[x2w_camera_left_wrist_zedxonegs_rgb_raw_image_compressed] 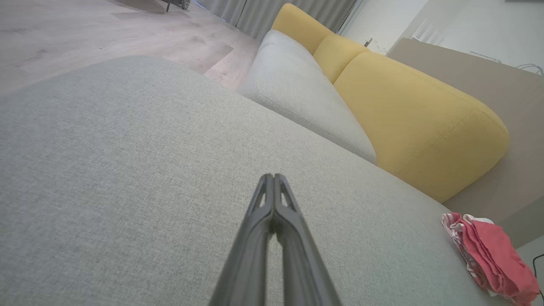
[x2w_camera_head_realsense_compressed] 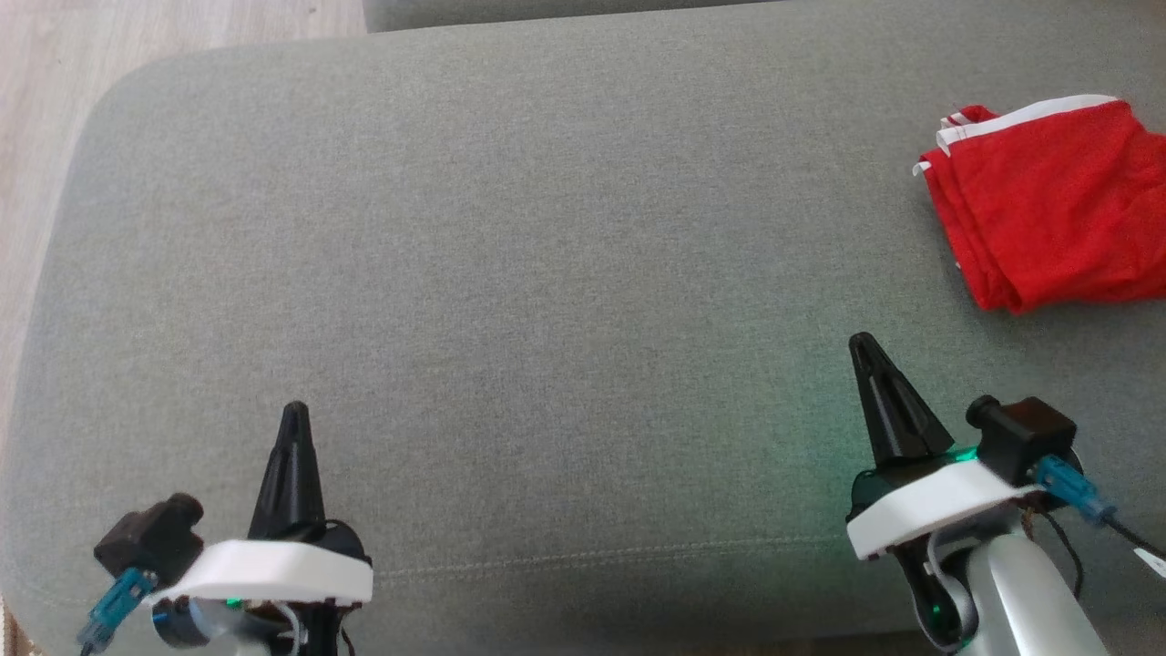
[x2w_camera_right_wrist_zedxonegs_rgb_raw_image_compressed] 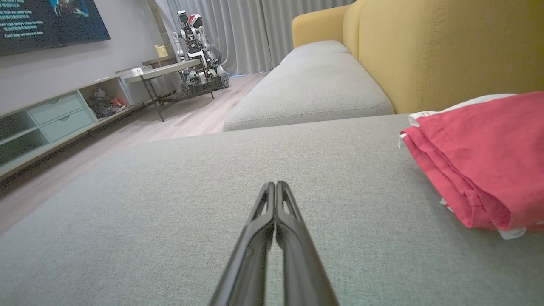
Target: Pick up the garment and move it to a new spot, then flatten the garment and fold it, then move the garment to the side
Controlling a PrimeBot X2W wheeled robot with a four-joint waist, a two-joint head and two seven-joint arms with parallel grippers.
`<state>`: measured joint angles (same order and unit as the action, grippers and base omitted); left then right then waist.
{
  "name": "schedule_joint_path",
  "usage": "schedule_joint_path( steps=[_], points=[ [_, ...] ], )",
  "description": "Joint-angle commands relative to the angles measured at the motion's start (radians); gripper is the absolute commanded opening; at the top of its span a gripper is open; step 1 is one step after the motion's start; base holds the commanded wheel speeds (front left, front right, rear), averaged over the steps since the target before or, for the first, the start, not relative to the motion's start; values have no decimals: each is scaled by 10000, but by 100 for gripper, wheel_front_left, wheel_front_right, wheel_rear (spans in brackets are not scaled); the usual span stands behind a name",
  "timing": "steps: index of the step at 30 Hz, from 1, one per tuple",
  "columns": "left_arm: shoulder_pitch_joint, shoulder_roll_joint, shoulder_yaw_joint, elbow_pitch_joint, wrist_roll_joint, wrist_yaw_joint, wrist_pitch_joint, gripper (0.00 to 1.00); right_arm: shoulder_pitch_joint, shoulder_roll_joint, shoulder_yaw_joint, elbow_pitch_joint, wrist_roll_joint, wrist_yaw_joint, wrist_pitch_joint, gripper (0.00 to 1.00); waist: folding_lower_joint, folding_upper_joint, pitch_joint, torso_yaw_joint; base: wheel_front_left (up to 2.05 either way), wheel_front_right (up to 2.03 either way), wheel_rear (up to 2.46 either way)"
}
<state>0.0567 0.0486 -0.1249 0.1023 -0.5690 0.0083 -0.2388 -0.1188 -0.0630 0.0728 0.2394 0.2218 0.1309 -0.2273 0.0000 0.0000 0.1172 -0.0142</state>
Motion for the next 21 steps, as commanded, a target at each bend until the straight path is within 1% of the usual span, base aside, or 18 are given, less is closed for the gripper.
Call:
schedule_joint_path(
  steps=[1, 21],
  points=[
    [-403, 88, 112, -236, -275, -63, 57, 0, -388, -84, -48, -303, 381, 2, 52, 0, 0, 0, -18, 3, 0, 0, 0],
    [-638, 201, 346, 104, -2244, -311, 544, 0, -295, -177, -196, -243, 2960, 1, 511, 0, 0, 0, -222, 28, 0, 0, 0]
  ],
)
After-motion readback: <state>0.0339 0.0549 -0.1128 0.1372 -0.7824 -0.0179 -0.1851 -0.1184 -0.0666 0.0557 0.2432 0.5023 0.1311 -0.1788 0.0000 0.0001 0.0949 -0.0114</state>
